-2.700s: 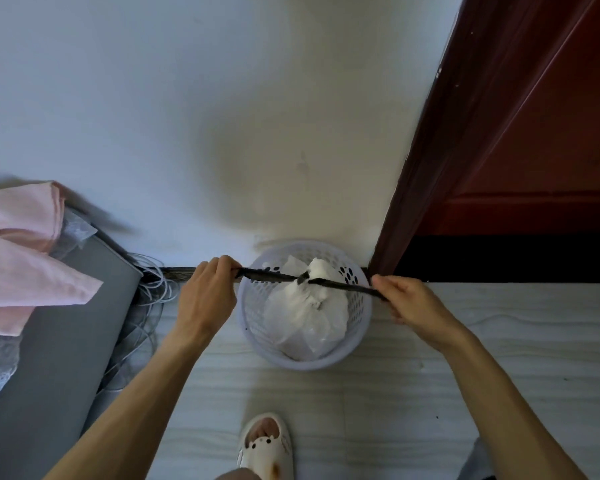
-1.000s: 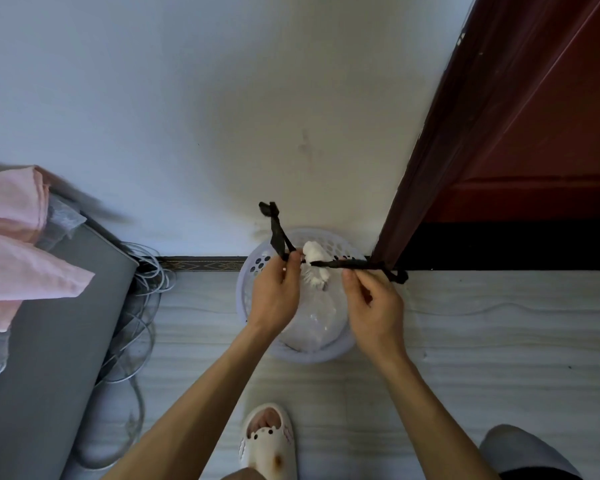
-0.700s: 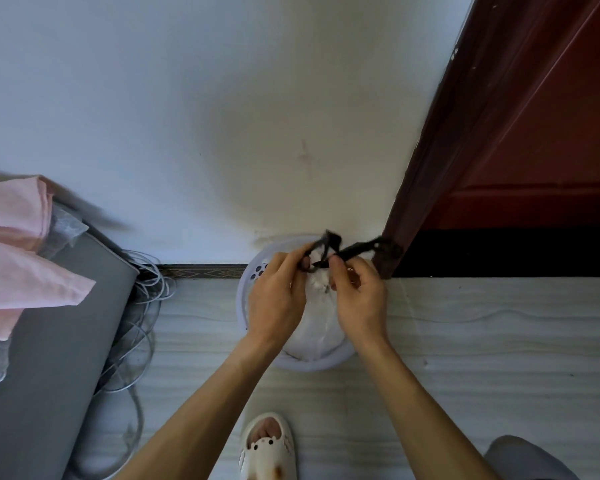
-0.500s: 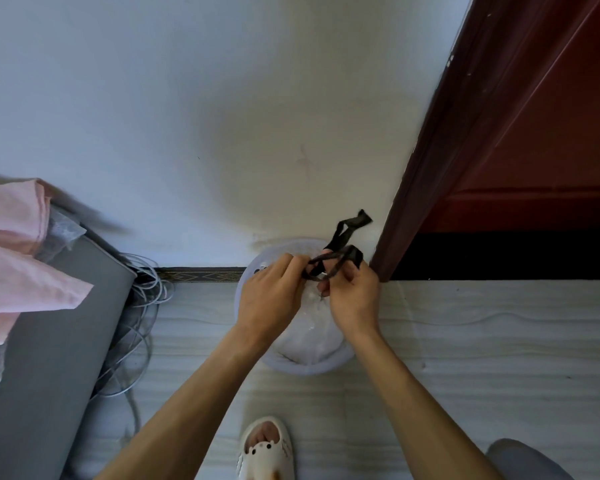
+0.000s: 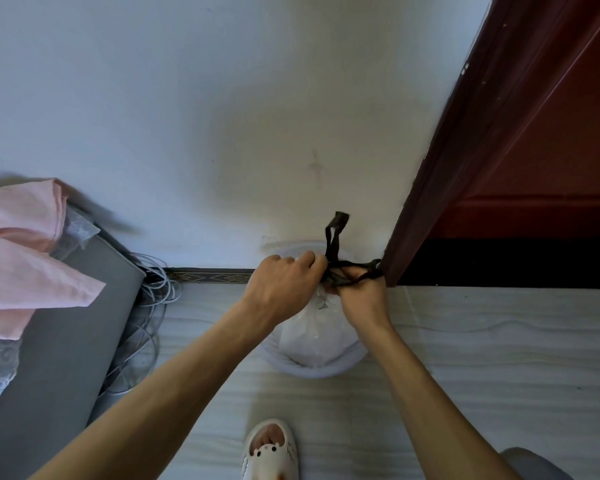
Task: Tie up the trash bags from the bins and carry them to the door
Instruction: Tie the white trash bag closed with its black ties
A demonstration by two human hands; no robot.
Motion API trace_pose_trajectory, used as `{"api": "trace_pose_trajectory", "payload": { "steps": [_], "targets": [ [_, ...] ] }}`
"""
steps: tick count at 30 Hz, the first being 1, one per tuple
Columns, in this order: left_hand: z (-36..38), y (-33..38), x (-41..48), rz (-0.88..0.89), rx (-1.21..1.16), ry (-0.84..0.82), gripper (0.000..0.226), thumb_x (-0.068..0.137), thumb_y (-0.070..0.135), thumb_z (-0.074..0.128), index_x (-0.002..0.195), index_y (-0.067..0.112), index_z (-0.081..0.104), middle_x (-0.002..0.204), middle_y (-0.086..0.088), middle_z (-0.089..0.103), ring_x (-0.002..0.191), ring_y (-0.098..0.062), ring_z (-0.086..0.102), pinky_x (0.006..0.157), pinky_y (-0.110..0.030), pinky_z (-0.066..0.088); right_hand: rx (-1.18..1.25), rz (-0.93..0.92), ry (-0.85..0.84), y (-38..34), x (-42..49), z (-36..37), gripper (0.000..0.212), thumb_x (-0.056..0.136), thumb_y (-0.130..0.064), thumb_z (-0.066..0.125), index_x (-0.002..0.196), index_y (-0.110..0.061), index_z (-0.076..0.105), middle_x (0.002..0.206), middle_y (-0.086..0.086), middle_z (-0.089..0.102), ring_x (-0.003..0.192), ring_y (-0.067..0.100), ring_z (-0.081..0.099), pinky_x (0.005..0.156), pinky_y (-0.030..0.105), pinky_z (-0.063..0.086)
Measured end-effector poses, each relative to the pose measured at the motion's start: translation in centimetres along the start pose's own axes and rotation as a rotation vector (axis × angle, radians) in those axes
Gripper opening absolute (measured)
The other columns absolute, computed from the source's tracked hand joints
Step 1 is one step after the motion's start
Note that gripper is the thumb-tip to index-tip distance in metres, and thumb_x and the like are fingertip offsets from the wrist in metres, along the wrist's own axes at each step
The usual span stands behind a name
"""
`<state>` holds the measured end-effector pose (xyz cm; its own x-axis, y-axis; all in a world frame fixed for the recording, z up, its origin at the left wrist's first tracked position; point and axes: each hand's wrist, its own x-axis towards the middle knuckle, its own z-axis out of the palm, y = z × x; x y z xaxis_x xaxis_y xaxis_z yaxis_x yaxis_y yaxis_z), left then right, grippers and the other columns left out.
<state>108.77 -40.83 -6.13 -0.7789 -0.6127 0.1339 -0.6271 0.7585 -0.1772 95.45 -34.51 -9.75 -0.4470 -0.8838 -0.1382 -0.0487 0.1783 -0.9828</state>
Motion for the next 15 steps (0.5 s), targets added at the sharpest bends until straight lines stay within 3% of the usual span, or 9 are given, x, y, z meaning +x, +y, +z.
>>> {"api": "trace_pose_trajectory", "payload": {
  "steps": [2, 4, 5, 7, 10, 12, 15],
  "targets": [
    [-0.2, 0.0, 0.2, -0.005, 0.05, -0.006, 0.01, 0.085, 0.012, 0.05, 0.09, 0.013, 0.059, 0.066, 0.001, 0.054, 0.038, -0.02, 0.049, 0.045, -0.025, 0.013, 0.015, -0.01, -0.152, -0.5, -0.3, -0.1, 0.014, 0.084, -0.002, 0.061, 0.074, -0.005, 0.07, 0.072, 0.003, 0.071, 0.075, 0.016, 0.066, 0.076, 0.046, 0.053],
    [-0.2, 0.1, 0.3, 0.0, 0.088, -0.115, 0.014, 0.094, 0.015, 0.045, 0.104, 0.013, 0.055, 0.082, 0.0, 0.059, 0.055, -0.023, 0.061, 0.048, -0.028, 0.021, 0.222, 0.071, -0.362, -1.1, -0.9, -0.1, 0.012, 0.084, -0.011, 0.06, 0.075, -0.005, 0.066, 0.076, 0.006, 0.067, 0.08, 0.018, 0.063, 0.079, 0.043, 0.049],
    [-0.2, 0.2, 0.3, 0.008, 0.097, -0.171, 0.019, 0.097, 0.015, 0.039, 0.111, 0.013, 0.052, 0.09, -0.001, 0.06, 0.064, -0.024, 0.064, 0.051, -0.03, 0.027, 0.288, 0.136, -0.38, -1.1, -1.1, 0.0, 0.019, 0.089, -0.02, 0.061, 0.081, -0.005, 0.069, 0.082, 0.007, 0.069, 0.086, 0.019, 0.065, 0.084, 0.041, 0.052],
    [-0.5, 0.8, 0.3, 0.029, 0.097, -0.151, 0.027, 0.097, 0.012, 0.032, 0.115, 0.012, 0.052, 0.093, -0.002, 0.062, 0.067, -0.025, 0.065, 0.054, -0.032, 0.031, 0.221, 0.201, -0.223, -0.1, -0.7, 0.4, 0.038, 0.093, -0.043, 0.059, 0.086, -0.009, 0.075, 0.089, 0.007, 0.076, 0.094, 0.021, 0.071, 0.09, 0.042, 0.055],
    [-1.1, 1.7, 0.3, 0.089, 0.018, 0.028, 0.026, 0.092, 0.014, 0.036, 0.098, 0.014, 0.062, 0.079, 0.0, 0.066, 0.053, -0.021, 0.063, 0.048, -0.028, 0.026, 0.136, 0.335, 0.09, 0.3, -0.3, 1.1, 0.052, 0.081, -0.064, 0.06, 0.075, -0.015, 0.076, 0.079, 0.005, 0.077, 0.087, 0.025, 0.073, 0.087, 0.049, 0.057],
    [-0.7, 1.7, 0.3, 0.048, -0.209, 0.025, 0.019, 0.098, 0.025, 0.046, 0.106, 0.016, 0.061, 0.09, 0.0, 0.064, 0.066, -0.022, 0.065, 0.051, -0.031, 0.035, 0.353, 0.46, 0.131, 0.2, 0.1, 0.8, 0.043, 0.088, -0.052, 0.063, 0.078, -0.012, 0.075, 0.081, 0.007, 0.076, 0.085, 0.024, 0.072, 0.08, 0.039, 0.058],
    [-0.1, 0.9, -0.5, -0.162, -0.718, -0.079, 0.023, 0.095, 0.041, 0.057, 0.114, 0.03, 0.063, 0.101, 0.011, 0.056, 0.08, -0.008, 0.058, 0.07, -0.028, 0.049, 0.638, 0.506, -0.007, -0.3, 0.3, -0.2, 0.033, 0.097, -0.035, 0.058, 0.095, -0.005, 0.073, 0.091, 0.011, 0.072, 0.07, 0.014, 0.065, 0.06, 0.022, 0.049]
  ]
}}
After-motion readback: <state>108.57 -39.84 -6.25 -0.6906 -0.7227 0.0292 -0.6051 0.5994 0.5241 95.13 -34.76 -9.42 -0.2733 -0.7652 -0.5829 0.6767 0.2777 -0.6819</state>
